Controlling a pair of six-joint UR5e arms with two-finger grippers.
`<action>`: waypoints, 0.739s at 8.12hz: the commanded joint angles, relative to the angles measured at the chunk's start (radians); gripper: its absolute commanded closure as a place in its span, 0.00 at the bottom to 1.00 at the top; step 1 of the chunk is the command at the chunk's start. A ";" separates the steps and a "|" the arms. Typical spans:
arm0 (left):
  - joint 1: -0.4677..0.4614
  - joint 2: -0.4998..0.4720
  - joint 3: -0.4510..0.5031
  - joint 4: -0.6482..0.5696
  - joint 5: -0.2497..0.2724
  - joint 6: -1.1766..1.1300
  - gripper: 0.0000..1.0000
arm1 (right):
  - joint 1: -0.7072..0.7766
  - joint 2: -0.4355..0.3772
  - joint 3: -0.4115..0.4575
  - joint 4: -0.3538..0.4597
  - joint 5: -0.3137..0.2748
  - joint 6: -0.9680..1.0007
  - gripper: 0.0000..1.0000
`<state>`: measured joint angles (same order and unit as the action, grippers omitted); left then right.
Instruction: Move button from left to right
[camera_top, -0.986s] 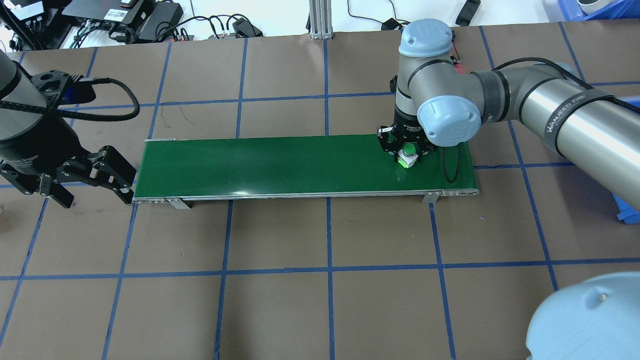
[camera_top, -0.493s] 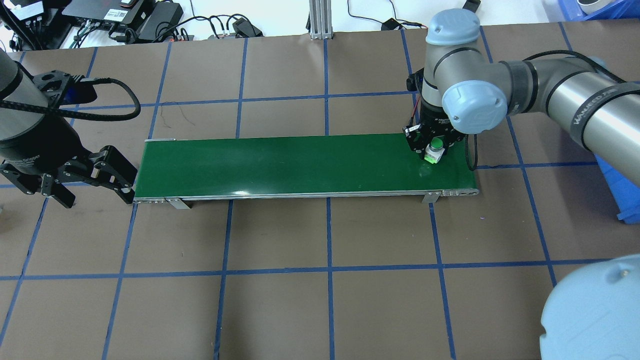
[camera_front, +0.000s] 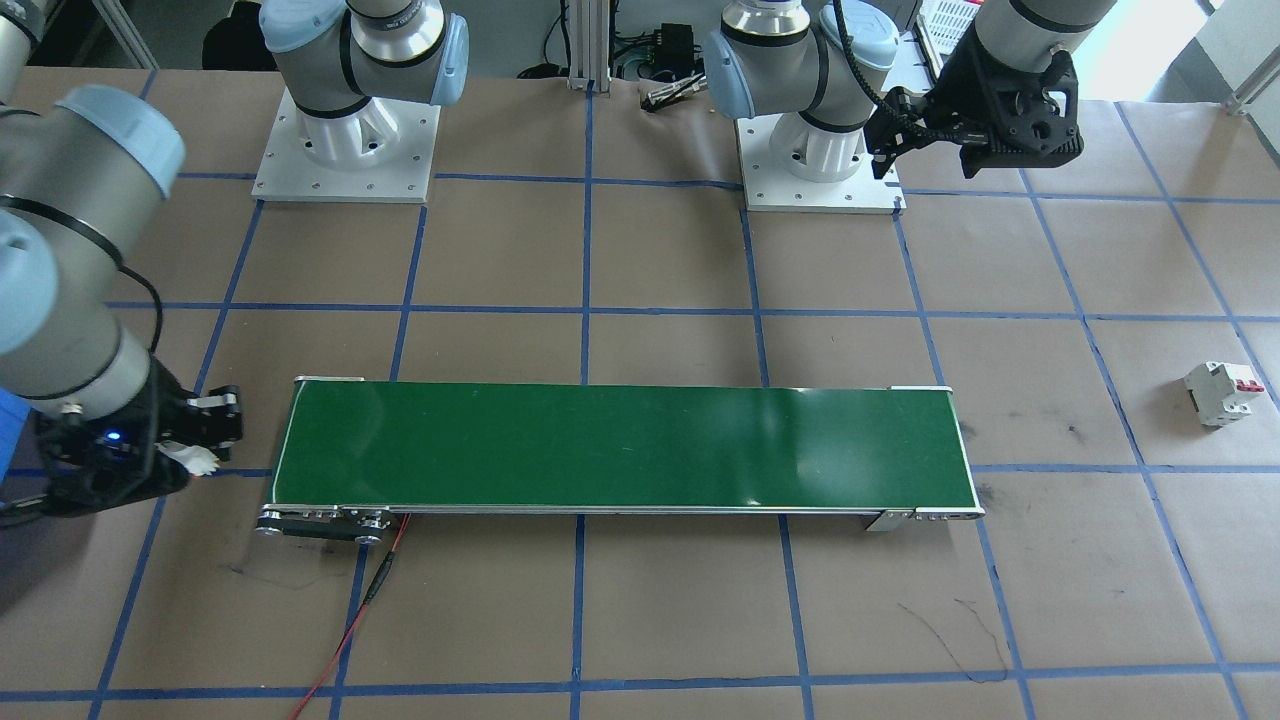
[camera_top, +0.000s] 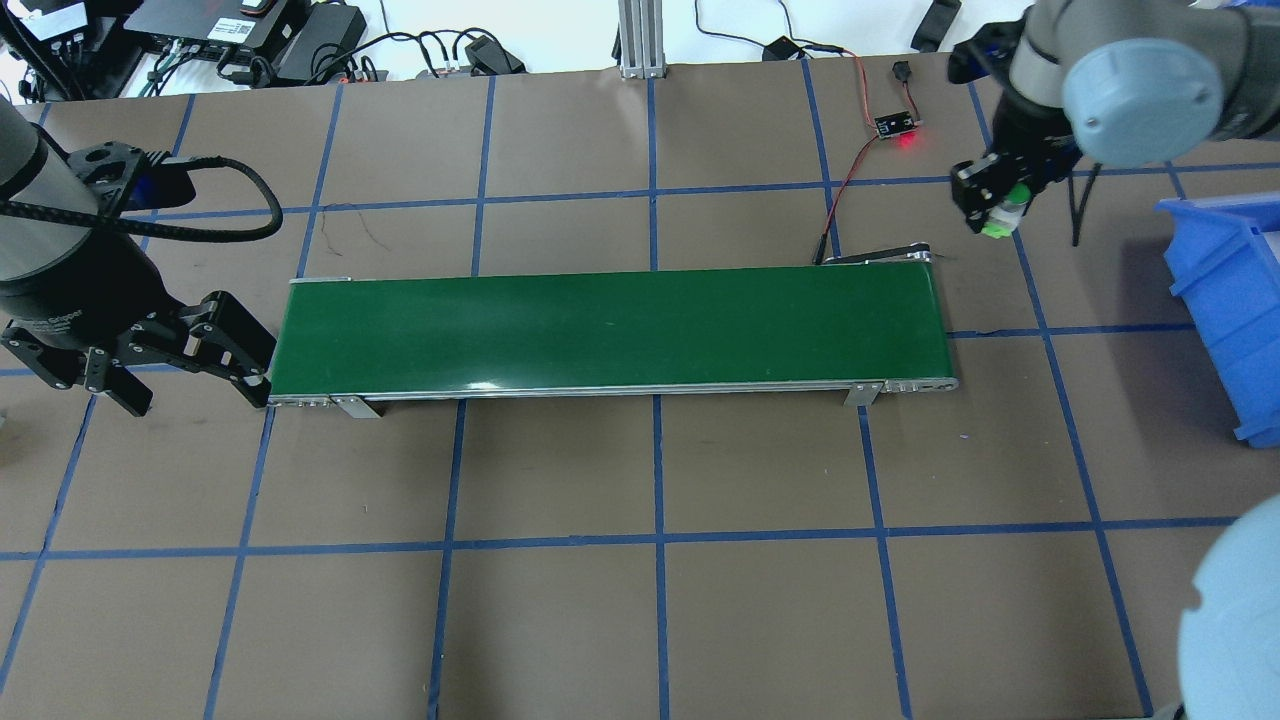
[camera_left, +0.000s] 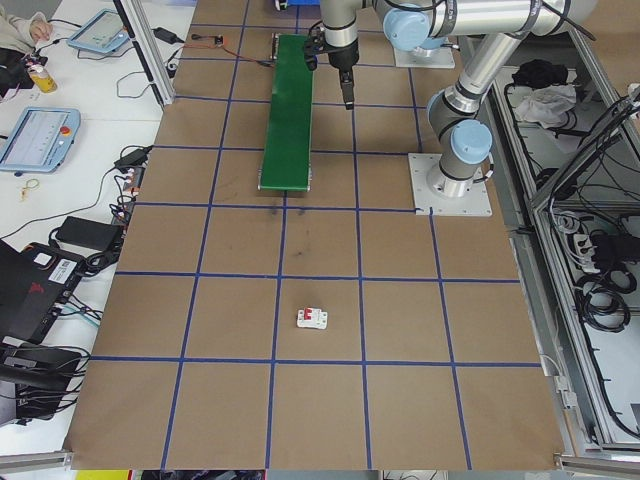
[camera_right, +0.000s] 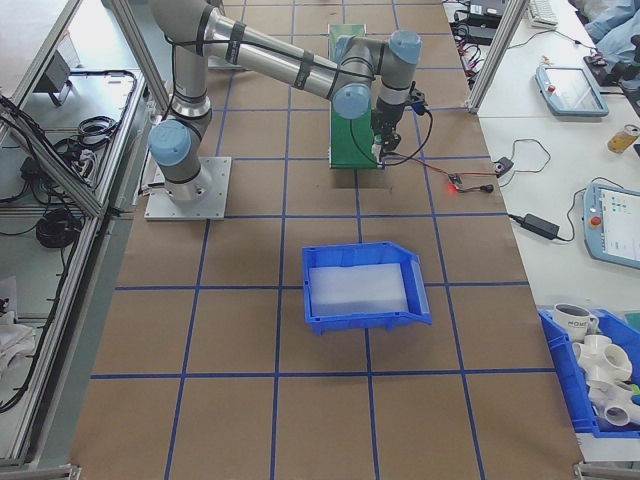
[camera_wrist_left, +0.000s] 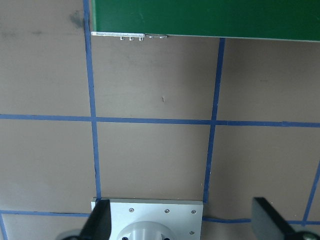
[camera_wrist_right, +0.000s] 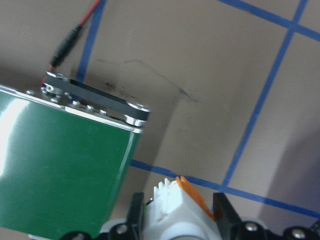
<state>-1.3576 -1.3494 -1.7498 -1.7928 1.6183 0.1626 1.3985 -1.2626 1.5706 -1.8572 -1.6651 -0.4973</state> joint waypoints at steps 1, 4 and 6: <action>0.000 -0.004 0.001 -0.003 0.005 0.000 0.00 | -0.244 -0.075 -0.014 0.029 -0.007 -0.389 0.79; 0.000 0.000 -0.004 -0.003 0.006 0.000 0.00 | -0.505 -0.042 -0.012 -0.066 -0.001 -0.863 0.79; 0.000 0.001 0.000 -0.002 0.009 0.000 0.00 | -0.604 0.053 -0.012 -0.195 0.016 -1.080 0.79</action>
<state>-1.3576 -1.3518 -1.7508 -1.7949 1.6252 0.1626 0.8927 -1.2853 1.5582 -1.9347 -1.6618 -1.3676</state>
